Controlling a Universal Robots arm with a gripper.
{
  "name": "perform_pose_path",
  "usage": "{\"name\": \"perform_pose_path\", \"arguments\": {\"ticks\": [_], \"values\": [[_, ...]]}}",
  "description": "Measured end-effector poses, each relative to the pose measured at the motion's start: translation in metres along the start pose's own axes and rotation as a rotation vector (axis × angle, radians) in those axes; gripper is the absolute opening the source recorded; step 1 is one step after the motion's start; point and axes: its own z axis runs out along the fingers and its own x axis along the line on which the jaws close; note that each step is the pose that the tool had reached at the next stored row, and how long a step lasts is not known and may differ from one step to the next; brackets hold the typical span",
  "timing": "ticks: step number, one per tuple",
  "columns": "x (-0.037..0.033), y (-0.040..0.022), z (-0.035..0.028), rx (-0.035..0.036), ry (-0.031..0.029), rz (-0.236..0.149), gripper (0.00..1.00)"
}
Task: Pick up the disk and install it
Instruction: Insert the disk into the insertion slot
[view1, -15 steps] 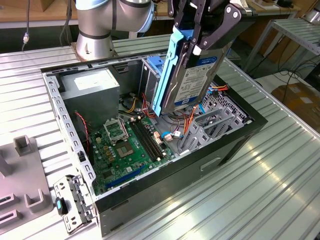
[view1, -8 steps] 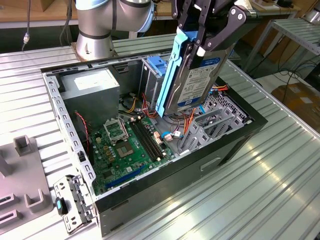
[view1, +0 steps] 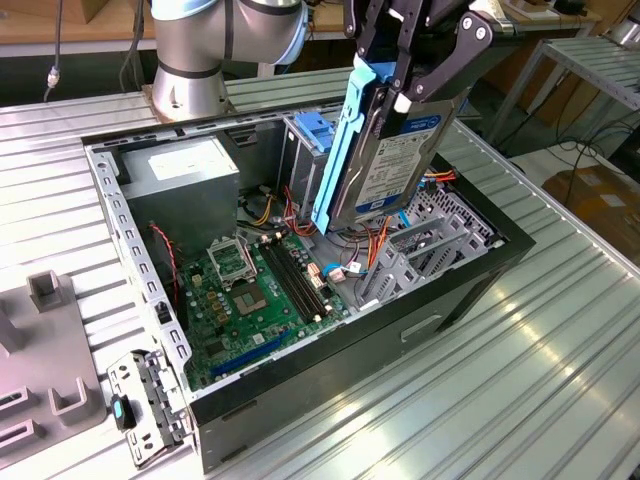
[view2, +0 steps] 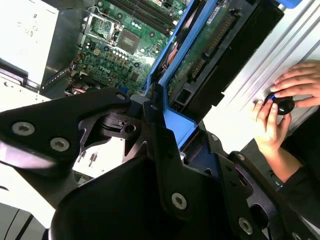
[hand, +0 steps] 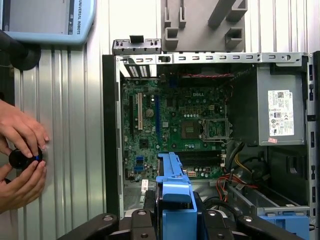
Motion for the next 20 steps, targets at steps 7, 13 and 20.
{"name": "perform_pose_path", "arguments": {"ticks": [7, 13, 20], "values": [[0.0036, -0.0003, 0.0001, 0.0000, 0.0000, 0.000, 0.37], [0.0057, -0.0050, 0.0008, 0.0000, 0.0000, 0.000, 0.37], [0.0060, -0.0184, 0.0013, 0.0000, 0.0000, 0.000, 0.37]]}}
